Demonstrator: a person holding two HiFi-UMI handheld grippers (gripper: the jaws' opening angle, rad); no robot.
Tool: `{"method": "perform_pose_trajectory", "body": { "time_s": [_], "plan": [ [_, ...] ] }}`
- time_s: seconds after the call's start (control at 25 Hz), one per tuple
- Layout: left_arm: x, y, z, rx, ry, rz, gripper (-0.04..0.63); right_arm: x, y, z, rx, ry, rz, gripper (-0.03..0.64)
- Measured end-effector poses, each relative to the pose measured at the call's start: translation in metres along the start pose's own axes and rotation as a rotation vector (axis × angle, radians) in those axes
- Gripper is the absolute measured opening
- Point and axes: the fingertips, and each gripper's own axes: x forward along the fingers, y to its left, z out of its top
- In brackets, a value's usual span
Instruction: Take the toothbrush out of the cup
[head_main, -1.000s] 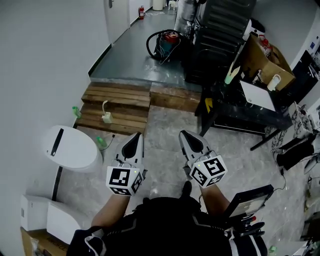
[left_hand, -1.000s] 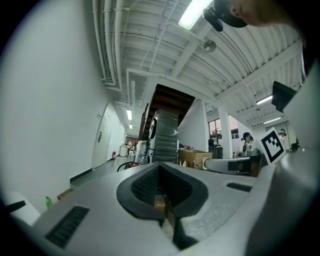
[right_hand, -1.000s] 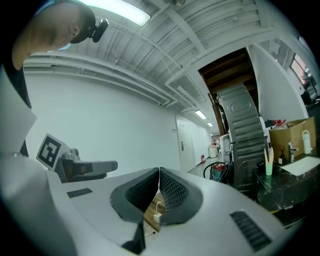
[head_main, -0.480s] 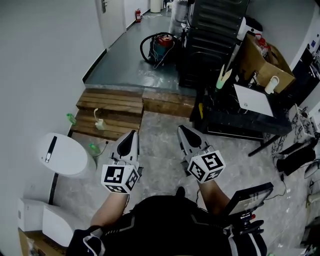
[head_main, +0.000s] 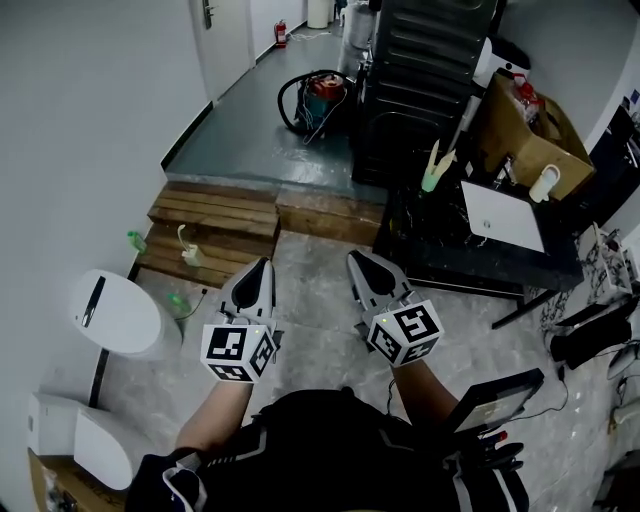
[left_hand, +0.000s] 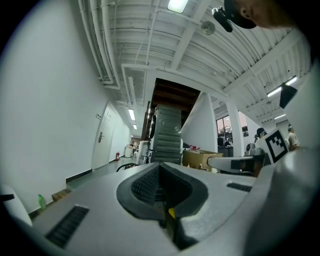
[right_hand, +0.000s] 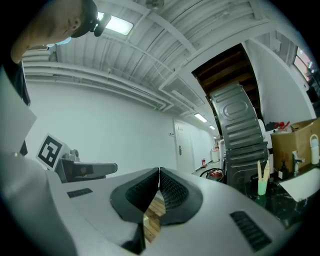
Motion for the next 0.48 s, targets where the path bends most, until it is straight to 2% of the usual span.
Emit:
{"method": "perform_pose_trajectory", "body": {
  "time_s": [0.32,0.48],
  "plan": [
    [0.047,-0.050,-0.007,0.007,0.016,-0.005,0.000,-0.021,-0.048,0.000,-0.005,0.007,0.050,0.023],
    [0.066,-0.083,-0.016,-0.009,0.014,-0.020,0.000,-0.044,-0.080,-0.004,-0.004,0.031,0.033,0.023]
  ]
}}
